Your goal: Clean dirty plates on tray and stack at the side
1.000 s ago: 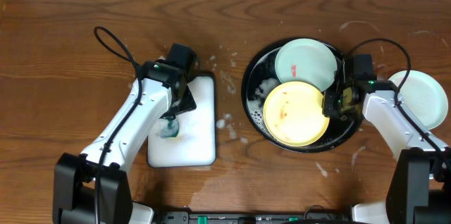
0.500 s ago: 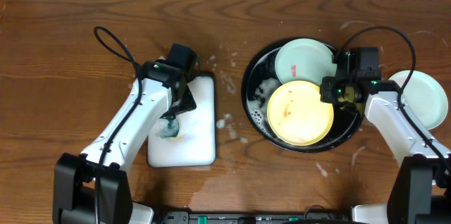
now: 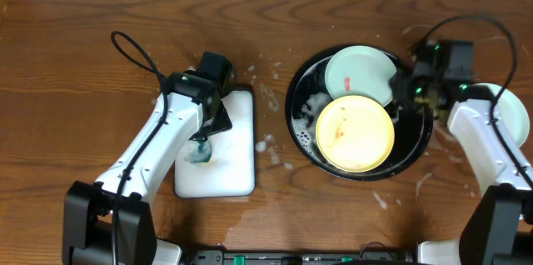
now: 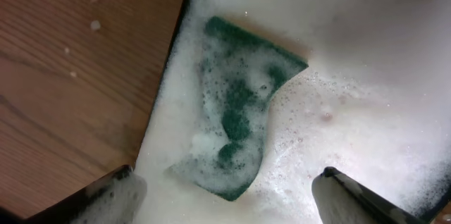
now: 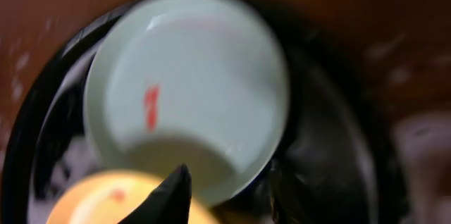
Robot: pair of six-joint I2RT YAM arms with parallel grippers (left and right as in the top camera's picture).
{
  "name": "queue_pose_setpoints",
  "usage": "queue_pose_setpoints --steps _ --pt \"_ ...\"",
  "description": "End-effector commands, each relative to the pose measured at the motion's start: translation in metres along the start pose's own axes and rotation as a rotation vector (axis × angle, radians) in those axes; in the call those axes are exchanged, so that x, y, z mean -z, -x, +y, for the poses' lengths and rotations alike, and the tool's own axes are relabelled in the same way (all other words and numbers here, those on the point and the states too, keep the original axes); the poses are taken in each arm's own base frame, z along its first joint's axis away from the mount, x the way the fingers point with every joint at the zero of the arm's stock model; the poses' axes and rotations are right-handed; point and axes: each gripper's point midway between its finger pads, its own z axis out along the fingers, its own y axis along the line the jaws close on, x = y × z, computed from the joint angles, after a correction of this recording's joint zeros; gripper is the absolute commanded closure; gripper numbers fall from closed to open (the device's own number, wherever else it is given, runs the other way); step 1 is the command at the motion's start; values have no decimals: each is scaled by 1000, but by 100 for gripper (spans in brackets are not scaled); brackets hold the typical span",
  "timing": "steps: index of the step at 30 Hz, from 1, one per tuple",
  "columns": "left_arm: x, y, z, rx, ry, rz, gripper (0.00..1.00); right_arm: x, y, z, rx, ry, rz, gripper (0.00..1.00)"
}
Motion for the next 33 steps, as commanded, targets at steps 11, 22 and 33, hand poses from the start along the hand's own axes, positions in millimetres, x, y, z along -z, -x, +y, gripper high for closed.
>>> queue_pose_setpoints --steps 11,22,33 --pt "-2 -2 2 -6 6 11 17 -84 -24 -36 -53 -61 106 61" --pt "-2 -2 2 -6 6 11 16 -84 -4 -43 -69 -102 22 99" --pt "-2 -2 2 -6 6 10 17 -64 44 -42 -93 -117 -164 99"
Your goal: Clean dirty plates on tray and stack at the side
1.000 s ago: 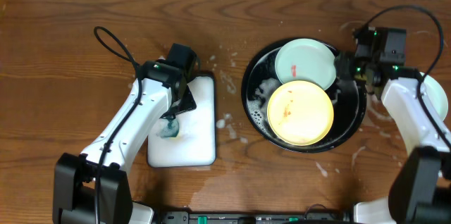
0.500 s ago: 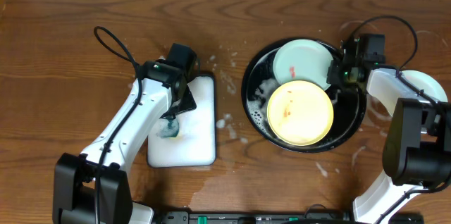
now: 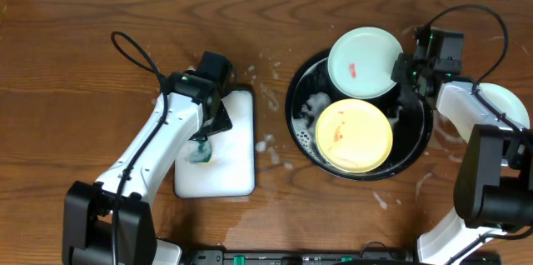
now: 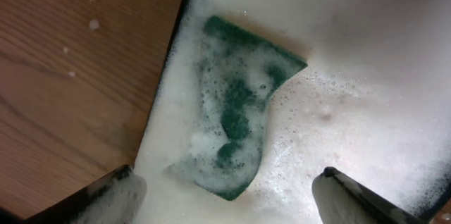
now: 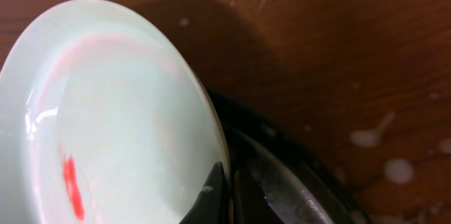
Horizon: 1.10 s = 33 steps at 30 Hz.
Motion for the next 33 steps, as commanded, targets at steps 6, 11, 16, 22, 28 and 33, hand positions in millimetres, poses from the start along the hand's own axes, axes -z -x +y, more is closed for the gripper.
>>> queue_pose_setpoints --steps 6,11,16,22,28,33 --pt "-2 -1 2 -6 8 8 16 8 22 -15 -19 -96 -86 97" --pt "-2 -2 2 -6 8 8 16 15 9 -1 -23 -19 -19 67" --pt "-2 -5 5 -10 20 23 16 49 -19 25 -47 104 127 59" --pt "-1 -6 6 -12 24 29 16 103 -76 37 -45 98 371 59" --pt "-1 -7 6 -13 24 30 16 109 -138 14 37 -110 580 59" --pt "-1 -11 6 -16 19 50 16 85 -161 -3 64 -181 572 60"
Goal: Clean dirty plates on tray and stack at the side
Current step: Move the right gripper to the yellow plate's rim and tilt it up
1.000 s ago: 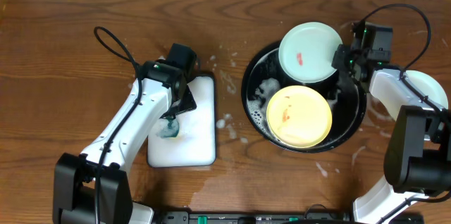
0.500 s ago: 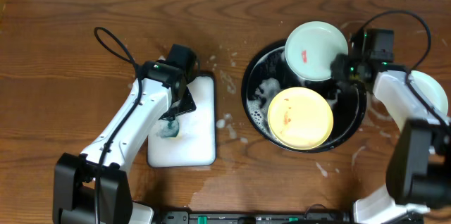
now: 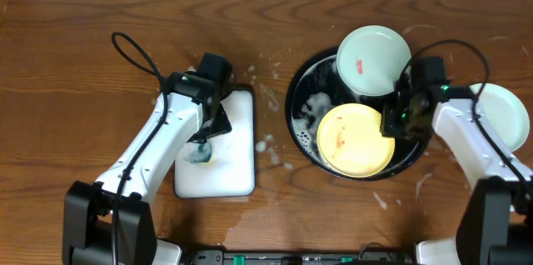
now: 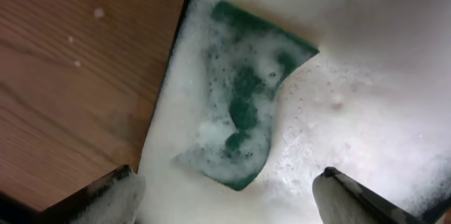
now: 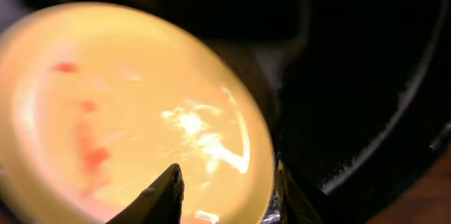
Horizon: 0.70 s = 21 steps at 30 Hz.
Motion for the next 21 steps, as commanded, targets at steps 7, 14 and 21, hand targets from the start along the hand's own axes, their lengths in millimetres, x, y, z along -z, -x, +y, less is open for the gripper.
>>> queue_pose_setpoints --steps 7,14,21 --pt "-2 -4 2 -8 4 23 16 -48 -8 -13 57 -54 -8 85" --pt "-2 -2 7 -53 32 8 17 -51 -9 5 59 52 1 99" --pt "-4 12 15 -77 93 -67 29 -51 -10 6 28 59 7 99"
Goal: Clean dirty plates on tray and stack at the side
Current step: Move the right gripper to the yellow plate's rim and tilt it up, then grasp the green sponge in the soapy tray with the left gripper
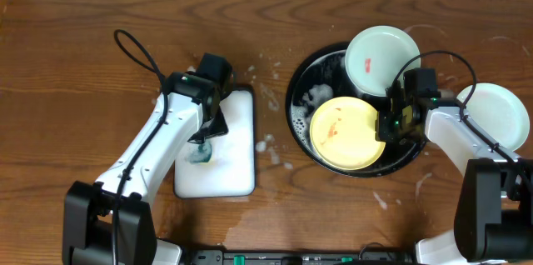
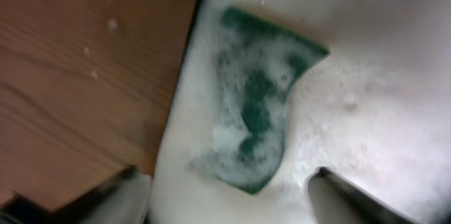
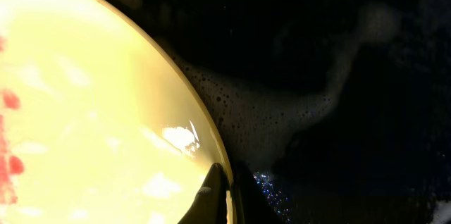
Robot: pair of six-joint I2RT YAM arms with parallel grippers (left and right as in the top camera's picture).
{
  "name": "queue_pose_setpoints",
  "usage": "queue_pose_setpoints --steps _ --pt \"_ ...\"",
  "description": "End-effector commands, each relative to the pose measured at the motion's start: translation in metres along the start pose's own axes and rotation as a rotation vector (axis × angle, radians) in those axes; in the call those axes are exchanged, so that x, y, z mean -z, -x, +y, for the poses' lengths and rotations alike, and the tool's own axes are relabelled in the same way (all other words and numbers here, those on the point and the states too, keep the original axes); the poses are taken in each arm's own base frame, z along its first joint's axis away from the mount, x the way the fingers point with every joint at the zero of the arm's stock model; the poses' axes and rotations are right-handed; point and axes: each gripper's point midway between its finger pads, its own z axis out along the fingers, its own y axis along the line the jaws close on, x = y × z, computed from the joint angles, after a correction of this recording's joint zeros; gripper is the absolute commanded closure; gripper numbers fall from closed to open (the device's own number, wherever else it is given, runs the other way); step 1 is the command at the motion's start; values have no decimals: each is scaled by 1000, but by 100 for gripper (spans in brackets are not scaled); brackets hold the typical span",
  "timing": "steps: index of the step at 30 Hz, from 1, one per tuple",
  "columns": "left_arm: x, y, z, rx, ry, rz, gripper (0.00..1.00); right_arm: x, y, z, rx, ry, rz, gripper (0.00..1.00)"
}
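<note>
A yellow plate (image 1: 346,132) smeared with red lies in the round black tray (image 1: 293,98) among suds. My right gripper (image 1: 388,123) is shut on its right rim; in the right wrist view the gripper (image 3: 227,182) pinches the edge of that plate (image 3: 91,111). A pale green plate (image 1: 381,48) with a red mark rests on the tray's far right rim. My left gripper (image 2: 225,196) hangs open over a green sponge (image 2: 257,104) covered in foam.
The sponge (image 1: 200,155) lies on a white foamy tray (image 1: 237,165) at the left. A pale plate (image 1: 498,113) sits on the table right of the black tray. Foam splashes dot the wood around both trays.
My right gripper, open around the yellow plate's right edge before, is now shut on that rim. The yellow plate sits slightly further left. The left gripper has barely shifted.
My right gripper stood open at the pale green plate's edge inside the tray. Then it was shut on that rim, with the plate up at the tray's far side. Then it was open at the yellow plate, the green plate left on the rim; now it grips the yellow plate.
</note>
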Motion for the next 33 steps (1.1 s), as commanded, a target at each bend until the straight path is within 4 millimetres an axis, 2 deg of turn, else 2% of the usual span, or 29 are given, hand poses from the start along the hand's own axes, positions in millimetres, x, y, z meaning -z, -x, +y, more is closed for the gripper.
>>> queue_pose_setpoints --steps 1,3,4,7,14,17,20,24,26,29,33 --pt "-7 8 9 -18 58 -43 30 -13 -11 1 -18 1 42 99" --pt "-16 8 7 -9 45 -46 33 -13 -11 1 -18 2 43 99" --pt "-25 5 2 -6 24 -39 37 -13 -12 1 -19 1 45 99" --pt "-43 -3 -9 -7 -22 -23 39 -13 -12 1 -19 1 46 99" --pt "-75 -4 2 23 26 -47 37 -13 -13 3 -19 16 49 99" --pt "-88 -8 -3 33 -1 -35 38 -13 -13 3 -20 16 52 99" --pt "-101 -19 -20 29 -78 26 50 -13 -13 3 -20 16 52 99" --pt "-112 -30 -28 20 -102 87 76 -13 -14 3 -21 15 56 99" --pt "-115 -32 -27 15 -95 97 92 -13 -15 3 -21 15 59 99" --pt "-108 -31 -26 14 -95 99 92 -13 -16 3 -21 14 63 99" --pt "-78 -17 -25 0 -109 77 93 -13 -16 3 -17 14 62 99"
